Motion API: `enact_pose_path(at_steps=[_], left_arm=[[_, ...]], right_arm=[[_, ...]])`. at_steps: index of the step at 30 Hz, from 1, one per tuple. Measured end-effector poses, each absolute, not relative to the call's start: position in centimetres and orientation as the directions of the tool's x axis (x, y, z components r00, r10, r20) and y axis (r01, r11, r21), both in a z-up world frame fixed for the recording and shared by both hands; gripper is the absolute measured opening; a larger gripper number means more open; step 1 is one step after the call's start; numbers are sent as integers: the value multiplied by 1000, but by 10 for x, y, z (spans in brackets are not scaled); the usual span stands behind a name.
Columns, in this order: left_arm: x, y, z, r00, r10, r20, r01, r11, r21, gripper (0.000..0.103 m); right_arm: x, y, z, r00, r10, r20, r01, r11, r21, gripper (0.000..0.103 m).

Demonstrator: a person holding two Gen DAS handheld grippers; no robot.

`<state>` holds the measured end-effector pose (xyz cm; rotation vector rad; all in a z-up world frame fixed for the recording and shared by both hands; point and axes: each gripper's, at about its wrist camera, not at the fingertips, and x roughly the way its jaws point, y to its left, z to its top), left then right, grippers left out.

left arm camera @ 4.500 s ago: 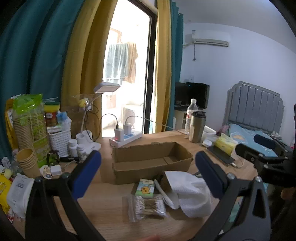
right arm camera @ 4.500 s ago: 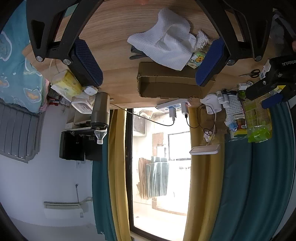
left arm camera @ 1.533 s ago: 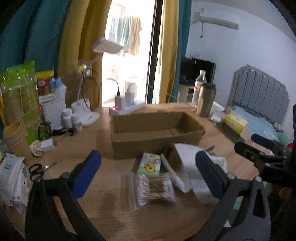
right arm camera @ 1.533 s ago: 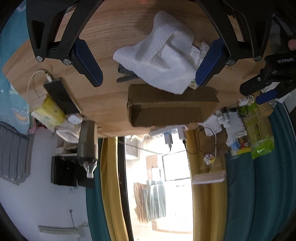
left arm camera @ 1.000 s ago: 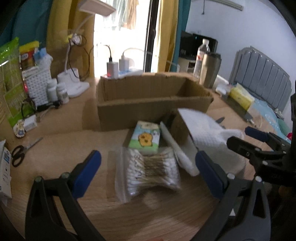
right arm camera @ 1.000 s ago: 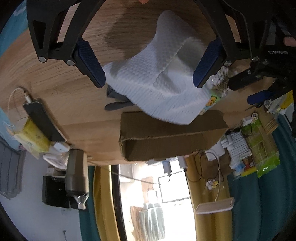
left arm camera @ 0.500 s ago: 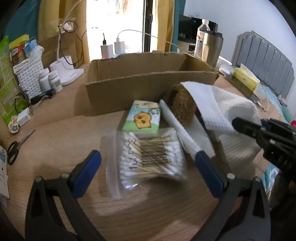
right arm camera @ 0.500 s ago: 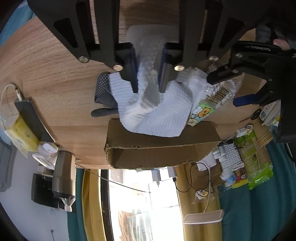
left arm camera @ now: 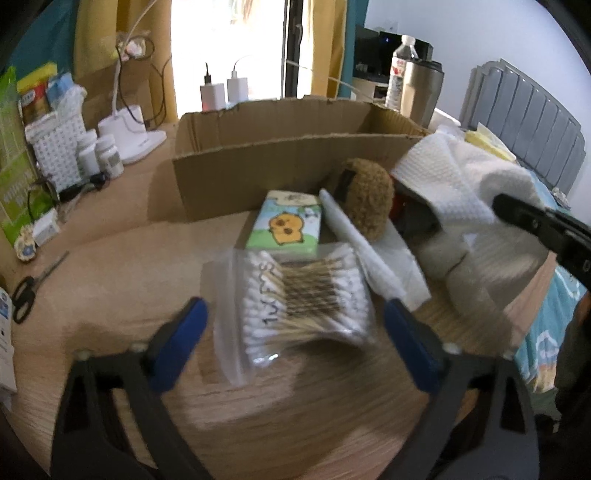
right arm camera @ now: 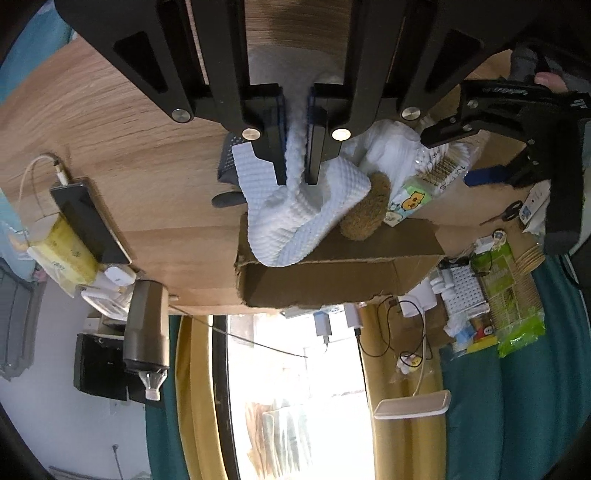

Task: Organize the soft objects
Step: 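Carry the towel toward the box with the right gripper while the left gripper grasps the cotton swab bag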

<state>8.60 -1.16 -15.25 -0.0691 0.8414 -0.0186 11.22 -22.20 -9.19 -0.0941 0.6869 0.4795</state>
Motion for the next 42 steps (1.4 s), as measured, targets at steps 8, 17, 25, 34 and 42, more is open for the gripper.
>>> enact_pose_path(at_steps=[8,17,25,34,42], left_arm=[[87,-9,-155,648,-84,-757,5,994,-105,72],[78,0,-139,688,-134,-714,13,985,-172,67],[70,7,-116,738,-123,-663,14,986,-168,67],[70,16,-92,785,-110,-609,5,985,-171,67],[82,23,-77,813,-93,-574,1,987,-159,67]], right_arm=[[109,-224,-79,691,397,-604,-456,888,62,9],[110,-223,-64,713,387,-585,-462,887,23,9],[117,-219,-48,733,390,-557,-467,884,4,9],[129,-210,-33,740,404,-537,-484,875,-8,9],[146,-207,-24,746,398,-534,-477,879,-10,9]])
